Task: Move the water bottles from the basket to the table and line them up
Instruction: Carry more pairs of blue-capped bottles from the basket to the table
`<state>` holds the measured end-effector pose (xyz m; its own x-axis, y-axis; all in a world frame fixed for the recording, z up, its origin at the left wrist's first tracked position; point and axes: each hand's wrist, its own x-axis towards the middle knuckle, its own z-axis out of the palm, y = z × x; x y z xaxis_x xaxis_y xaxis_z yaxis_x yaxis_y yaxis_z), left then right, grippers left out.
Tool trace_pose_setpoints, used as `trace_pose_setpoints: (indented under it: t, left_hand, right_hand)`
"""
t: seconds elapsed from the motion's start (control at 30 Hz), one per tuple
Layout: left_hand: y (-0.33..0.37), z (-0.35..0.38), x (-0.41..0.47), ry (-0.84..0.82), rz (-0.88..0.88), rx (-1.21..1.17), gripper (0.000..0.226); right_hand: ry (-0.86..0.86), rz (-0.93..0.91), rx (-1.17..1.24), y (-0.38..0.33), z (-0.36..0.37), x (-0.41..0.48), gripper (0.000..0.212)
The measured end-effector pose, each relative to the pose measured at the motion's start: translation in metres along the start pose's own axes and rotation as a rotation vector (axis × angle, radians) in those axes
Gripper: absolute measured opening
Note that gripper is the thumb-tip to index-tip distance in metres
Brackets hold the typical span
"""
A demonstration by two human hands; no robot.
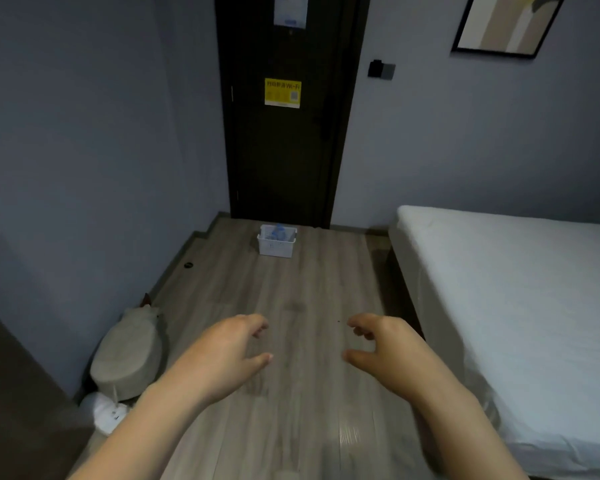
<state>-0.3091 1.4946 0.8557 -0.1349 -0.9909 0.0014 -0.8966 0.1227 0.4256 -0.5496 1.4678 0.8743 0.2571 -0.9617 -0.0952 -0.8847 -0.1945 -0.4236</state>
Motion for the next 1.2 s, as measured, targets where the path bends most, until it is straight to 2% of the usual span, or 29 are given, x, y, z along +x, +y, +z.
trace_pose_setpoints:
  t: [0.27, 0.77, 1.2]
  left_hand:
    - [-0.053, -0.009, 0.129, -0.007, -0.011, -0.055, 0.042]
    - [-0.189, -0.068, 0.366, -0.054, -0.035, -0.091, 0.044]
    - [-0.269, -0.096, 0.589, -0.028, -0.116, -0.046, 0.045]
  right_hand:
    - [-0.002, 0.009, -0.012, -0.003, -0.003, 0.138, 0.056]
    - [-0.062, 0.061, -0.020, -0.058, -0.003, 0.411, 0.052]
    - [-0.086, 0.023, -0.030, -0.026, -0.006, 0.671, 0.049]
